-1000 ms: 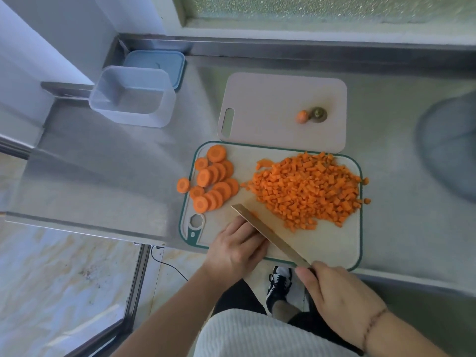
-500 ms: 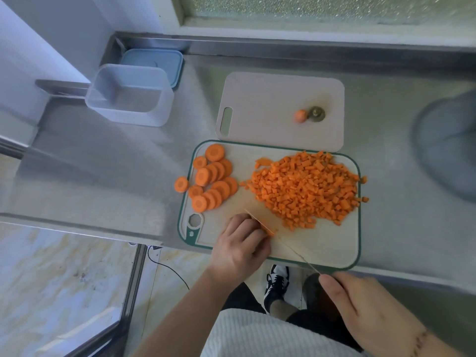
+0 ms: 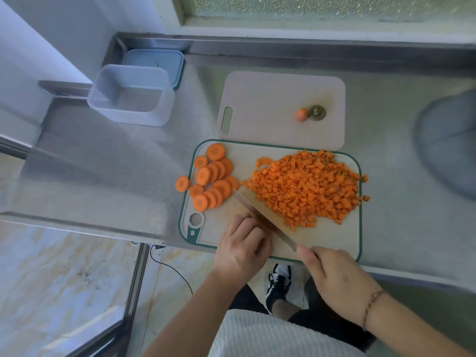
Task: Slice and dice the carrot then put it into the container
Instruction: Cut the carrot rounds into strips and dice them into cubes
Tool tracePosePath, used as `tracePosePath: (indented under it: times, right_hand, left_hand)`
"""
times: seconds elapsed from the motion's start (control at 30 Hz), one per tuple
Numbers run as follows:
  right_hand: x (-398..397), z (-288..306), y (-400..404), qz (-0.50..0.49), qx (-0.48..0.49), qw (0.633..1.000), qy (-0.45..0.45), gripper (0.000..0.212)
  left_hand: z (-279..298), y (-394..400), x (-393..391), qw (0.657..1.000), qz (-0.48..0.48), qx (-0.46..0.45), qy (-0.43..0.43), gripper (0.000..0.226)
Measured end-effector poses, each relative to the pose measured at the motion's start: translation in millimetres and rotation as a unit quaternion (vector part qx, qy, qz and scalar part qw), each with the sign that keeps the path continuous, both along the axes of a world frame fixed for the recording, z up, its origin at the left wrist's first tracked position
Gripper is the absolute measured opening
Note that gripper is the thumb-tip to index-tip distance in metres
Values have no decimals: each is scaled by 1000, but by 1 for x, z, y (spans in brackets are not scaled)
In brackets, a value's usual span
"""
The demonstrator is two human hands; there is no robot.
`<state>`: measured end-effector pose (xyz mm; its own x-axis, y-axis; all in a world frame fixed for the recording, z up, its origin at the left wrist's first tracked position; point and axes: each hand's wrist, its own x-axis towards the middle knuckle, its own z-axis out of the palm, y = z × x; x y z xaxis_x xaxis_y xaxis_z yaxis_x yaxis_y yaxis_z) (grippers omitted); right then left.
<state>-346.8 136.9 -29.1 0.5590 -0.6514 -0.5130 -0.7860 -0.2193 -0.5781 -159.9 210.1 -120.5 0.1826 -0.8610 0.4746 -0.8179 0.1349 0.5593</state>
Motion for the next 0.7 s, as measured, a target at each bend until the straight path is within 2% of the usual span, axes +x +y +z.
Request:
tracePosePath:
  times: [0.1, 0.23, 0.37, 0.5, 0.6, 0.7]
  right_hand:
    - [-15, 0, -2, -38, 10, 999, -29, 72]
    - [-27, 5, 7, -27, 33, 998, -46, 68]
    - [-27, 5, 12, -4, 33, 999, -15, 75]
    - [-2, 3, 10, 41, -7, 998, 38, 64]
    - [-2, 5, 6, 10, 0, 1000, -3, 66]
    - [-14, 17, 8, -27, 22, 999, -38, 53]
  left_hand:
    - [0, 7, 1, 1000, -7, 7, -4, 7]
    - [-4, 11, 2, 1000, -4, 3, 0, 5]
    - [-5, 12, 0, 1000, -7, -1, 17, 5]
    - [-4, 12, 4, 1000, -16, 6, 18, 4]
    - [-3, 14, 7, 999, -35, 12, 3, 4]
    - [-2, 17, 11, 999, -40, 17, -5, 5]
